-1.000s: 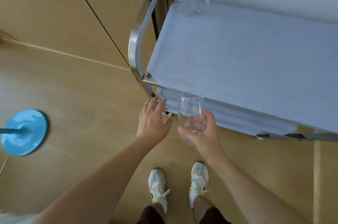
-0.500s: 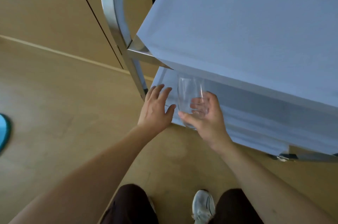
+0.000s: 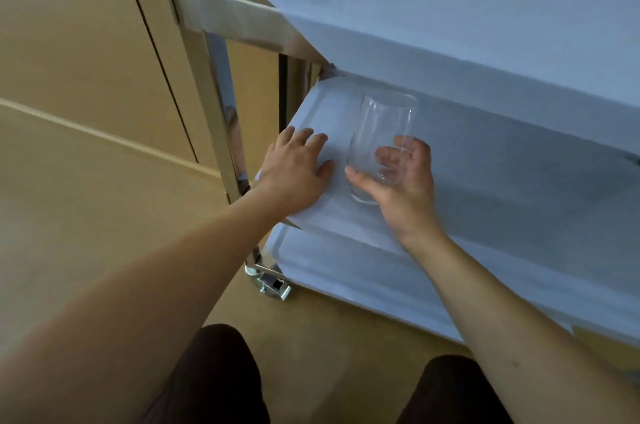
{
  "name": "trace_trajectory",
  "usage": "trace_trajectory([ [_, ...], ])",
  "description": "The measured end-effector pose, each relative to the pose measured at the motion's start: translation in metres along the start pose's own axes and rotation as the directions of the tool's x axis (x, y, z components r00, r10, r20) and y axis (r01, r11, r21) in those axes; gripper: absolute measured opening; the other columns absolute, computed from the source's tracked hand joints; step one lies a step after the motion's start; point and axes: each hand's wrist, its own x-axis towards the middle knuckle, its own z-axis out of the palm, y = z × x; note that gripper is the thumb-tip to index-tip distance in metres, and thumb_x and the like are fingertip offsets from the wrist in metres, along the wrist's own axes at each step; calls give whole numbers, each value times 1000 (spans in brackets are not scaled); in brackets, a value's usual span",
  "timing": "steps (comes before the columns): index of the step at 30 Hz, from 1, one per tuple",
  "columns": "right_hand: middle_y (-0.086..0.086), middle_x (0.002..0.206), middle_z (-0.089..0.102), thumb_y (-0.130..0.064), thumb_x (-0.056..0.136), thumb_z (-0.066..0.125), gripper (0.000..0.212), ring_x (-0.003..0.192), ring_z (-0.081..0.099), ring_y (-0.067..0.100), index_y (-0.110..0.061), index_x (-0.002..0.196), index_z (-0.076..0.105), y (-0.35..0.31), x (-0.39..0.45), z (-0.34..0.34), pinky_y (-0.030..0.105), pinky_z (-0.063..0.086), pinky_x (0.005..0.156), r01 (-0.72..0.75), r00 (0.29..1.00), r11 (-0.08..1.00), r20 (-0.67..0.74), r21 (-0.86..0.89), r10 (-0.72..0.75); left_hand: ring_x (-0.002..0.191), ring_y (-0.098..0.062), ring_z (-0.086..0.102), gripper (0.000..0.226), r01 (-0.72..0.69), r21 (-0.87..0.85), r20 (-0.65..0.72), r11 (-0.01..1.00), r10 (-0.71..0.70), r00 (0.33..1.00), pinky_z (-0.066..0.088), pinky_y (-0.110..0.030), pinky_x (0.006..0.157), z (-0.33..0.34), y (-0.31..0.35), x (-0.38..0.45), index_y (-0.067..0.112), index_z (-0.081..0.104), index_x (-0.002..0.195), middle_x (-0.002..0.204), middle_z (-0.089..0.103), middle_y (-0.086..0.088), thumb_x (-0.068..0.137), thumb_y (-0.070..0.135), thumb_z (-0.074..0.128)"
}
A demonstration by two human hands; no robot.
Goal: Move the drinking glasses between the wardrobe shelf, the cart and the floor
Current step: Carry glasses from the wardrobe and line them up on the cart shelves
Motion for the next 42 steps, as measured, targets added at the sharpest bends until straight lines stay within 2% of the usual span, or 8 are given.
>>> trace_trajectory([
  [2, -2, 116, 63, -41, 54, 91, 85, 105, 62, 7, -26, 123, 44, 10, 9, 1, 19, 48, 87, 15, 999, 999, -29, -29, -16, 134, -29, 42, 49, 5, 35, -6, 999, -5, 1000, 36, -44, 109, 6, -4, 5, 22, 52, 137, 139, 55, -4, 98, 50, 46],
  [6, 4, 119, 61, -35, 55, 91, 82, 106, 63, 12, -23, 121, 42, 14, 26, 8, 28, 53, 93, 30, 998, 999, -50, -32, -32, 132, -30, 45, 49, -20, 119, -2, 993, 21, 1000, 31, -46, 107, 13, -7, 7, 28, 57, 130, 136, 57, -3, 97, 58, 35],
  [12, 12, 126, 57, -17, 66, 94, 83, 114, 63, 16, -11, 131, 42, 18, 62, 25, 31, 53, 99, 82, 997, 990, -2, -117, -83, 129, -28, 46, 49, -23, 134, -14, 991, 25, 1000, 30, -45, 107, 15, -9, 7, 27, 58, 127, 134, 56, -4, 98, 56, 32],
  [17, 12, 129, 58, -14, 68, 94, 87, 117, 62, 17, -8, 137, 42, 21, 110, 48, 32, 52, 103, 104, 994, 980, -17, -169, -108, 126, -27, 46, 47, -19, 134, -40, 991, 25, 999, 31, -44, 107, 16, -11, 7, 26, 60, 124, 131, 57, -2, 97, 55, 34],
  [23, 10, 128, 56, -25, 67, 95, 90, 115, 61, 17, -8, 137, 40, 30, 164, 70, 31, 52, 101, 152, 987, 956, -6, -250, -159, 127, -25, 45, 45, -14, 127, -50, 992, 21, 999, 29, -43, 109, 17, -11, 7, 28, 61, 122, 129, 57, 0, 99, 54, 33],
  [30, 7, 123, 56, -38, 70, 91, 89, 111, 60, 19, -11, 137, 40, 37, 209, 85, 35, 52, 99, 198, 977, 925, -12, -324, -213, 128, -24, 44, 46, -21, 114, -53, 993, 27, 998, 28, -42, 112, 17, -10, 8, 29, 60, 126, 130, 56, 0, 101, 54, 32],
  [36, 0, 131, 53, -43, 75, 87, 90, 116, 56, 15, -19, 143, 34, 42, 227, 91, 35, 50, 103, 158, 984, 930, -32, -332, -178, 126, -24, 46, 46, -19, 111, -71, 994, 27, 997, 29, -43, 112, 19, -11, 7, 29, 62, 123, 127, 57, 1, 101, 55, 32],
  [42, 4, 131, 57, -51, 73, 86, 100, 118, 59, 25, -17, 147, 28, 42, 224, 91, 33, 51, 101, 117, 988, 882, -36, -456, -149, 127, -23, 44, 46, -23, 117, -63, 993, 31, 998, 28, -43, 112, 18, -11, 7, 30, 61, 125, 129, 56, 1, 101, 56, 31],
])
